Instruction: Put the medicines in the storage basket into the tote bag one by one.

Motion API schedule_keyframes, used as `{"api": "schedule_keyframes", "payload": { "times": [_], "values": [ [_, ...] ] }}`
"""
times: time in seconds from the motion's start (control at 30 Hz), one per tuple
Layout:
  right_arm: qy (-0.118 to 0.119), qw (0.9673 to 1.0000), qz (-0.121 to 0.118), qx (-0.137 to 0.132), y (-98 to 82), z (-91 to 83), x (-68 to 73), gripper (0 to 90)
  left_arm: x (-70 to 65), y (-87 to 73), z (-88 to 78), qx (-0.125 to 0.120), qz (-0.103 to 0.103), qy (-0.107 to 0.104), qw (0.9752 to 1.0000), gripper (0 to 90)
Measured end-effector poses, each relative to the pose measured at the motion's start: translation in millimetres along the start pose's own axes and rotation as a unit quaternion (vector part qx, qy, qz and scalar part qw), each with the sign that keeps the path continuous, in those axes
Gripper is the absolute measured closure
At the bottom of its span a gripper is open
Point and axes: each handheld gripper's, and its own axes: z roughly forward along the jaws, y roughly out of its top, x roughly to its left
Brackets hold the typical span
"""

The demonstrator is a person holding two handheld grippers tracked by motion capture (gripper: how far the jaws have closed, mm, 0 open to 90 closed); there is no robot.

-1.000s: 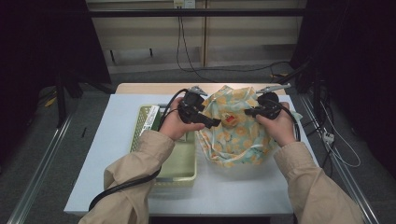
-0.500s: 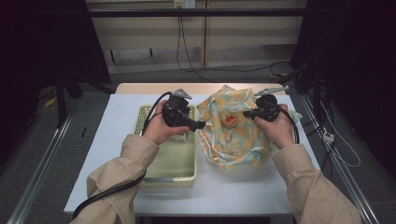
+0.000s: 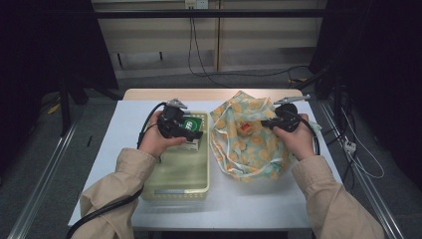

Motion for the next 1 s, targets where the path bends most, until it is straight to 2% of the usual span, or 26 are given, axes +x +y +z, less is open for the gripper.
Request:
{"api": "schedule_keyframes", "payload": {
  "times": [0.17, 0.23, 0.3, 0.37, 0.4, 0.43, 0.47, 0.53, 0.57, 0.6, 0.77, 0.87, 0.9, 0.93, 1.0],
  "values": [
    [0.001, 1.0, 0.0, -0.001, -2.3, -1.2, -1.4, 89.9, 6.2, -4.2, 2.7, 0.012, -0.003, 0.029, 0.9995, 8.7],
    [0.002, 1.0, -0.001, 0.0, -3.0, -1.1, -1.2, 89.8, 7.4, -5.1, 5.2, 0.009, -0.015, 0.033, 0.9993, 8.3],
    [0.002, 1.0, -0.002, -0.001, -3.5, -1.4, -1.1, 89.9, 7.9, -5.7, 8.3, 0.015, -0.016, 0.038, 0.999, 7.3],
    [0.003, 1.0, -0.003, -0.001, -3.8, -1.8, -1.1, 89.8, 7.3, -6.3, 11.7, 0.018, -0.017, 0.05, 0.9984, 7.4],
    [0.004, 1.0, -0.002, -0.001, -3.8, -2.0, -1.1, 89.8, 6.4, -6.6, 13.0, 0.02, -0.018, 0.065, 0.9975, 7.5],
    [0.004, 1.0, -0.003, -0.001, -3.9, -2.3, -1.1, 89.8, 8.2, -7.1, 14.2, 0.025, -0.024, 0.05, 0.9982, 7.6],
    [0.004, 1.0, -0.004, -0.001, -4.0, -2.5, -1.3, 89.8, 8.3, -7.7, 15.9, 0.026, -0.028, 0.051, 0.998, 7.5],
    [0.004, 1.0, -0.003, -0.002, -4.7, -2.6, -1.9, 89.9, 6.9, -8.8, 20.1, 0.026, -0.029, 0.059, 0.9975, 6.4],
    [0.005, 1.0, -0.002, -0.002, -5.1, -2.4, -2.3, 89.9, 5.5, -9.0, 22.1, 0.027, -0.025, 0.068, 0.997, 5.2],
    [0.005, 1.0, -0.001, 0.0, -5.6, -2.3, -2.5, 89.8, 5.5, -8.4, 22.6, 0.028, -0.019, 0.069, 0.997, 4.9],
    [0.006, 1.0, 0.0, 0.002, -7.8, -0.9, -2.9, 89.9, 5.0, -6.7, 25.8, 0.02, -0.039, 0.086, 0.9953, 5.8],
    [0.005, 1.0, -0.001, 0.002, -7.8, -0.4, -3.4, 89.9, 2.3, -5.7, 27.9, 0.032, -0.023, 0.099, 0.9943, 5.0],
    [0.006, 1.0, 0.0, 0.001, -7.7, -0.5, -3.4, 89.8, -0.7, -5.5, 29.7, 0.034, -0.021, 0.11, 0.9931, 4.1],
    [0.007, 1.0, 0.0, 0.001, -7.6, -0.4, -3.3, 89.8, -0.4, -4.9, 29.4, 0.037, -0.017, 0.107, 0.9935, 3.9],
    [0.007, 1.0, -0.002, 0.0, -7.5, -0.5, -3.0, 89.8, -0.3, -4.4, 28.8, 0.032, -0.027, 0.104, 0.9938, 5.8]
  ]
}}
